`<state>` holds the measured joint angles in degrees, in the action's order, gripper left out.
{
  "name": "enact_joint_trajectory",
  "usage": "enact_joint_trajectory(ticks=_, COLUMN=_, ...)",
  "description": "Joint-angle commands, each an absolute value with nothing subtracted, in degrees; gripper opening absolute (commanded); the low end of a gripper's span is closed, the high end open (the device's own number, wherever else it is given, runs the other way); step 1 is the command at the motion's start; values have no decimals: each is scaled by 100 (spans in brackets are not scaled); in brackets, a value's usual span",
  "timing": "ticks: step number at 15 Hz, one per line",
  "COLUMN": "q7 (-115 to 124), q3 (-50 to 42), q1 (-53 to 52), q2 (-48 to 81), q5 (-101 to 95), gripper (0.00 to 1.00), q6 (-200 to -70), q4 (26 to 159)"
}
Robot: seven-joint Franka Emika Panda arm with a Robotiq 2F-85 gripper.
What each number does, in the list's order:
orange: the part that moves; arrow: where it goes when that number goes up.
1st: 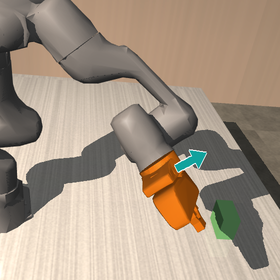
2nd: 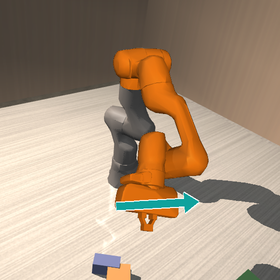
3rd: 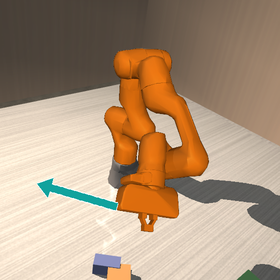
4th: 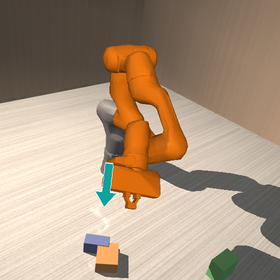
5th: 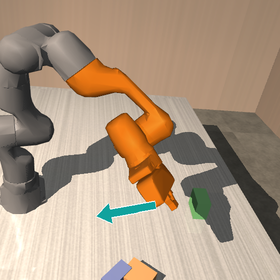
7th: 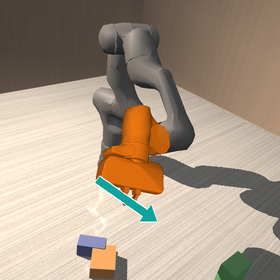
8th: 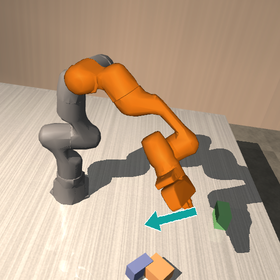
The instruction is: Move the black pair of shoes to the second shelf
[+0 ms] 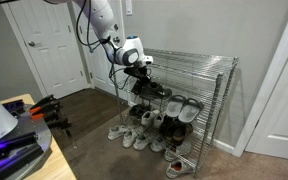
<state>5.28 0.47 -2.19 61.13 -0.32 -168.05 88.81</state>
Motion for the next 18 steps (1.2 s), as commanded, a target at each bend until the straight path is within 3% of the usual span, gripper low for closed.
enact_joint_trajectory(ticks=1, q7=558, q3=293, q1=-61, q2=6148, q5=296, gripper=6, q6=-17167, q4=8646)
enact_joint_trajectory(ticks=15, q7=578, q3=115, q1=-380, q2=6502, q5=322, gripper=5, q6=-17383, q4=8142)
enact_joint_trajectory(ticks=16, q7=566, q3=127, q1=-376, q2=6510, q5=323, gripper=40, q6=-17353, q4=8142)
enact_joint_trajectory(ticks=18, q7=584, q3=90, q1=-403, q2=6544, q5=331, gripper=46, q6=-17341, q4=8101)
